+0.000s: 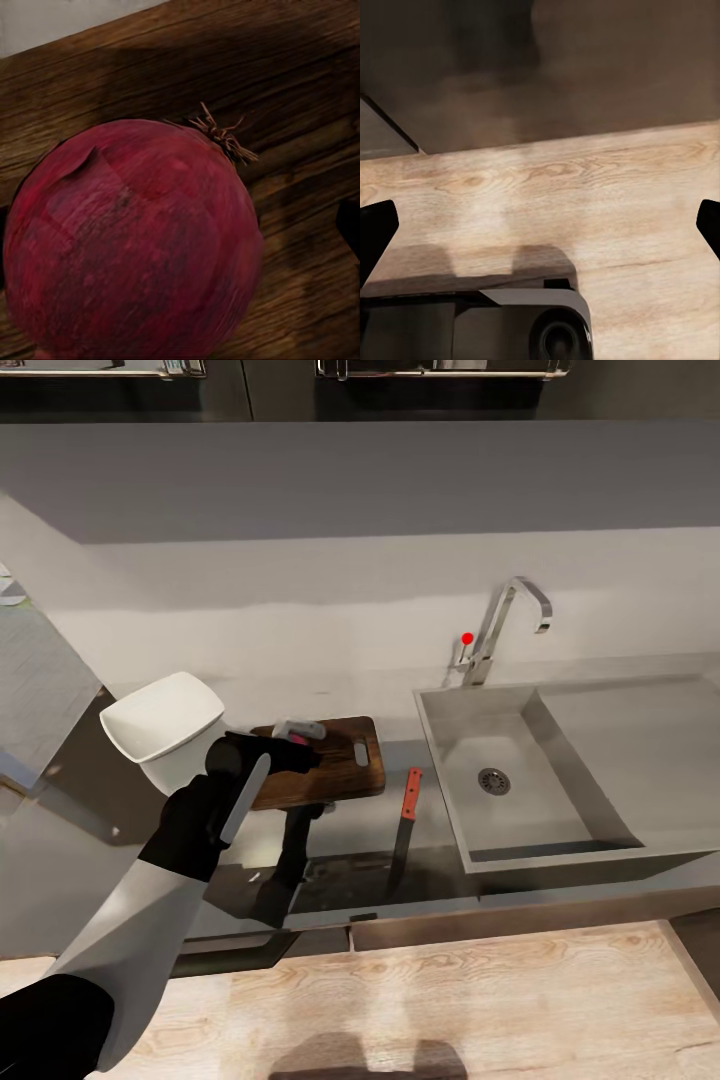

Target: In the kitchen, take the Vidalia onion out of the sink, dice it on the chopping board with the paring knife, put the diced onion into the bowl on the countertop, then place both the paring knife and the chopping board into the sink.

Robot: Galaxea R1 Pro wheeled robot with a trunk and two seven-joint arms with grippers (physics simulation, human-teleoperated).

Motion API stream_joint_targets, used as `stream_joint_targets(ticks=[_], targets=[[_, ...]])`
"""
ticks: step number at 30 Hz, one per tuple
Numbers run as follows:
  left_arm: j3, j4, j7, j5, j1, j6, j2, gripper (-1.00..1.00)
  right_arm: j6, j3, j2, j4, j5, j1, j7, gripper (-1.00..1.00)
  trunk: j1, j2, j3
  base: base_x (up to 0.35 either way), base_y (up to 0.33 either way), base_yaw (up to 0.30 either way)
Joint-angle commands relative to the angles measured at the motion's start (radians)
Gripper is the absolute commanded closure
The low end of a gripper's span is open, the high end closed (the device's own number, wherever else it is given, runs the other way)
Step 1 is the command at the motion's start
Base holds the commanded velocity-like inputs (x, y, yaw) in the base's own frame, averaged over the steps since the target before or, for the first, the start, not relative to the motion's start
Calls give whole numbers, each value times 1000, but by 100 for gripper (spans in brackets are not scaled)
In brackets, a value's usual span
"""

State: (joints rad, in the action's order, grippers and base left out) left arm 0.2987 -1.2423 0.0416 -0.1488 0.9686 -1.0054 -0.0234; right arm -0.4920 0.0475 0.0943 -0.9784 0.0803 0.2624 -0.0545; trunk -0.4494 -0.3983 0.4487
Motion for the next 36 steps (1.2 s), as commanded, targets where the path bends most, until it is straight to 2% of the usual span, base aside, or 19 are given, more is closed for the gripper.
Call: stream_joint_targets(ticks=[1, 14, 19, 23, 30, 36], targets=[[0, -1, 4, -6, 1, -4, 0, -100, 0, 2, 1, 0, 9, 1, -5, -100, -1, -2, 1, 0, 0, 0], [-2, -16, 4, -5, 1, -4, 0, -100, 0, 2, 1, 1, 9, 0, -5, -100, -1, -2, 1, 0, 0, 0], [-9, -163, 4, -4, 1, -5, 19, -100, 0, 2, 1, 1, 9, 0, -5, -100, -1, -2, 1, 0, 0, 0], [-10, -216, 4, -4, 1, -5, 30, -100, 0, 2, 1, 1, 9, 0, -5, -100, -1, -2, 1, 0, 0, 0], [-10, -232, 4, -5, 1, -5, 34, -100, 0, 2, 1, 1, 9, 0, -5, -100, -1, -2, 1, -26, 0, 0], [-10, -231, 4, -5, 1, -5, 34, -100, 0, 2, 1, 1, 9, 0, -5, -100, -1, -2, 1, -255, 0, 0]])
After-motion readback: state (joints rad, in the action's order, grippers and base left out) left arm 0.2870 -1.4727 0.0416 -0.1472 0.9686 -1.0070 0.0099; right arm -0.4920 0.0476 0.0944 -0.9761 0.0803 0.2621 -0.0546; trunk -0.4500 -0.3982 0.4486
